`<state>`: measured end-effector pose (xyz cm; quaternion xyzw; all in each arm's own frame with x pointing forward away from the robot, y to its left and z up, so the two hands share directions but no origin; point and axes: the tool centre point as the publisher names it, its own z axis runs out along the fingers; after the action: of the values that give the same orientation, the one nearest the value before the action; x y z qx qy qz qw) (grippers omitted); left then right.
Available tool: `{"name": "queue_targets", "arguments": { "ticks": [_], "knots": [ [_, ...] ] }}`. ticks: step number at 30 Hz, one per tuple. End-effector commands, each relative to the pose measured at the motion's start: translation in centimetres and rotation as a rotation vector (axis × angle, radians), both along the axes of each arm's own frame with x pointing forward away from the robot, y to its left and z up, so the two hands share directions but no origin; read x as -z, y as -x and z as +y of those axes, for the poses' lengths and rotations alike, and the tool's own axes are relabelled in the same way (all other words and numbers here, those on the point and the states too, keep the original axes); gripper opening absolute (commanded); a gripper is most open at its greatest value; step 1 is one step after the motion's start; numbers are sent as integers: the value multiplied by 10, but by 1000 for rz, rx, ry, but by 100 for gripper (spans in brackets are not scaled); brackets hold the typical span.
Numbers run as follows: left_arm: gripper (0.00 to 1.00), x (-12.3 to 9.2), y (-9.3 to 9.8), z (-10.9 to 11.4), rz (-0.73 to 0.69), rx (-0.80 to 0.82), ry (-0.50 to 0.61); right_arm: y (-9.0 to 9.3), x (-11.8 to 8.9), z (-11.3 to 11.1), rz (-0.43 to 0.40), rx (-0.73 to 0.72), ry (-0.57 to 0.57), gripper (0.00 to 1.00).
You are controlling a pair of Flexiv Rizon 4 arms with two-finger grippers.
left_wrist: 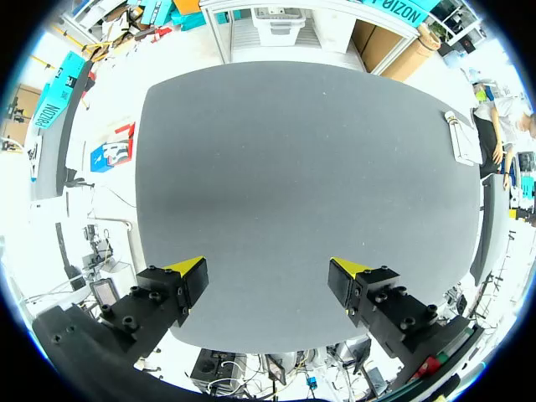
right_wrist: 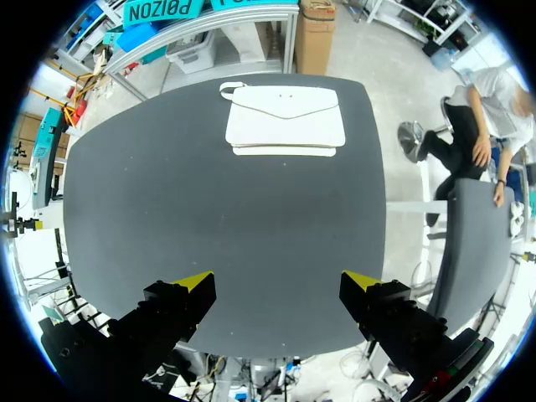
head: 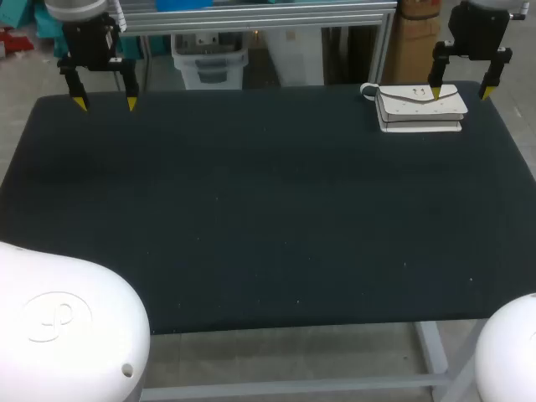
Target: Pick up the bag, open it, inspect its contents, close it, and place it on the opposite side
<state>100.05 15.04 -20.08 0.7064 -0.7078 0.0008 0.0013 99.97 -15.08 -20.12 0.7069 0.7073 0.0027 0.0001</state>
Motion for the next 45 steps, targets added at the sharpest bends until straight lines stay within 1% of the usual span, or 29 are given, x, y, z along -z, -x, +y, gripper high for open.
{"name": "queue_targets", "arguments": {
  "ticks": [1, 23, 27, 32, 35, 37, 40, 44, 45],
  "knots": [
    [100, -1, 0, 0, 0, -1, -1, 0, -1, 1, 3, 0, 2, 100],
    [100, -1, 0, 0, 0, -1, -1, 0, -1, 1, 3, 0, 2, 100],
    [100, 0, 3, -2, 25, 34, 34, -1, 1, -2, 6, -1, -14, 100],
    [100, 1, 12, -10, 10, 172, 76, -7, 13, -17, 34, 10, -97, 100],
    [100, 2, 17, -16, -9, 286, 91, -11, 21, -27, 42, 14, -133, 100],
    [100, 4, 21, -21, -29, 391, 103, -14, 27, -35, 55, 3, -189, 100],
    [100, 7, 32, -32, -69, 559, 105, -20, 38, -48, 75, 5, -239, 100],
    [100, 15, 41, -49, -115, 730, 78, -26, 51, -61, 93, -5, -278, 100],
    [100, 17, 44, -54, -137, 804, 76, -29, 54, -65, 97, -11, -287, 100]
  ]
}}
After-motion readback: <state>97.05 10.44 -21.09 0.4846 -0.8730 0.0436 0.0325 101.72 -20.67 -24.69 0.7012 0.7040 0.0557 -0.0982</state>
